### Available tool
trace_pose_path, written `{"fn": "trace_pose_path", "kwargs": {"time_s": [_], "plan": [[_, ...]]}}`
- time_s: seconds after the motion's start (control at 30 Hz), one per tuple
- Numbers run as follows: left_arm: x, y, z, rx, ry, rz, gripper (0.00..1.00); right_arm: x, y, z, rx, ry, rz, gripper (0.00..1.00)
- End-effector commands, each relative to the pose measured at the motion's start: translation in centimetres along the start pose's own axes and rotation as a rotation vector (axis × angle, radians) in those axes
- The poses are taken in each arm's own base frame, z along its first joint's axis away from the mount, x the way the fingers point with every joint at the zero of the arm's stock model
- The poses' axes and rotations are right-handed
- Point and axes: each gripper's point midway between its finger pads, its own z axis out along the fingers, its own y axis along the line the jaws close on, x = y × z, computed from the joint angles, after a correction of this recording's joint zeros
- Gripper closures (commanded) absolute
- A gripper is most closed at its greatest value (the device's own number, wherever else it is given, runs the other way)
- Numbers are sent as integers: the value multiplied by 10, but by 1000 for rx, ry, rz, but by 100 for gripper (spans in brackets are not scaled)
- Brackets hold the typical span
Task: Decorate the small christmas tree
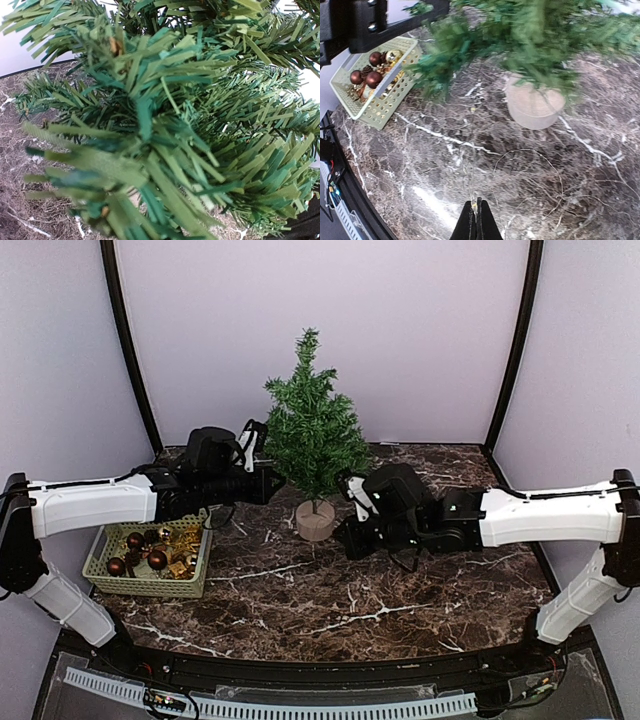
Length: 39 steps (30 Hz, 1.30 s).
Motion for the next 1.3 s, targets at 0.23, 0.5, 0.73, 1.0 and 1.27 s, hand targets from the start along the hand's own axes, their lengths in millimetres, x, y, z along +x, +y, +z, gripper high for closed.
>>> {"fn": "trace_pose_path", "kwargs": {"time_s": [0.23,0.5,0.73,1.0,1.27], "plan": [[-12,-5,-9,33,-58,-3,100,-21,44,13,-102,-53,-14,100],[-11,0,-10,17,-61,-3,100,-20,35,9,-39,-58,-5,100],[-9,8,-10,-2,-60,-9,100,-8,-3,8,146,-27,14,100],[-9,12,-9,-10,-57,-7,100,-25,-15,-13,192,-75,15,100],[-8,15,-10,-22,-55,-5,100,-37,-26,-30,257,-105,7,100]]}}
